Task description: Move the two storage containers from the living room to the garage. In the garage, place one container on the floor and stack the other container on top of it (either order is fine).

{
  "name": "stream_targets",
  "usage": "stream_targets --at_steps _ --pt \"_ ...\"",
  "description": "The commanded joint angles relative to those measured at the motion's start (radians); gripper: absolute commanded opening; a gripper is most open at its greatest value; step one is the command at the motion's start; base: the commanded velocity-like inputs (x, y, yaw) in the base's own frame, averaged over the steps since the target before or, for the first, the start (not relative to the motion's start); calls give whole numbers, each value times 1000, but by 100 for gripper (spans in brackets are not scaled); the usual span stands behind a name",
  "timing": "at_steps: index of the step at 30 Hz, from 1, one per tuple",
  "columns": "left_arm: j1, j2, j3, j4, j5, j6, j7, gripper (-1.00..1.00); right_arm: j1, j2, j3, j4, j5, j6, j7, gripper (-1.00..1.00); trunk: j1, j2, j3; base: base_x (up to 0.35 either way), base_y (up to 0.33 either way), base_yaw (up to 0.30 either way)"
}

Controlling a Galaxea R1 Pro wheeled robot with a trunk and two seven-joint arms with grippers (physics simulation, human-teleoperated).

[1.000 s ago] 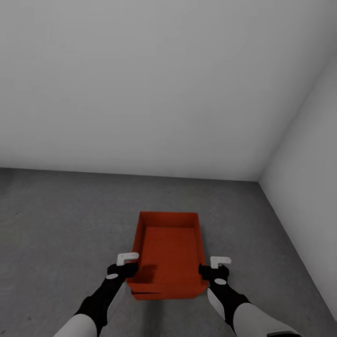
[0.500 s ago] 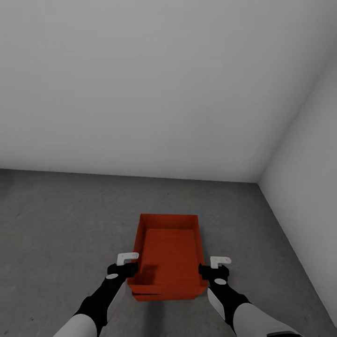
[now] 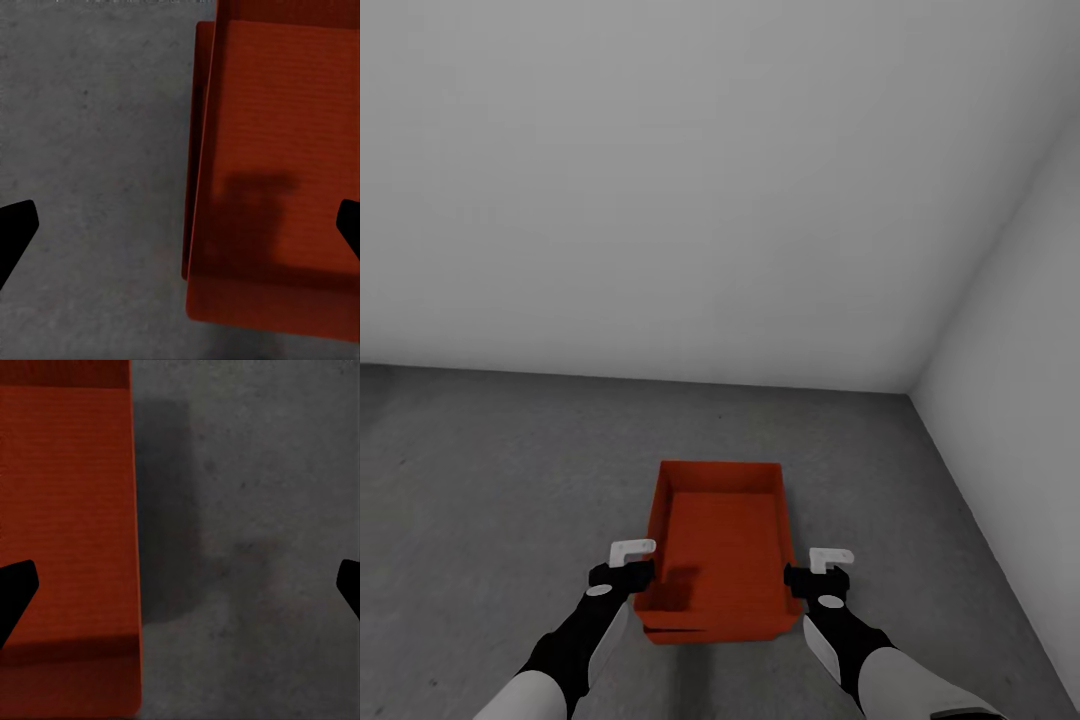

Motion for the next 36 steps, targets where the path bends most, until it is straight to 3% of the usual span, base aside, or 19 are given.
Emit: stream_targets --at_steps 1,36 --pt "0 1 -6 -2 7 5 8 100 -1 0 5 1 -1 -2 -5 100 -4 7 2 0 0 0" --pt "0 0 -6 -2 7 4 8 100 -1 0 5 1 0 -3 -5 100 -138 252 112 0 0 0"
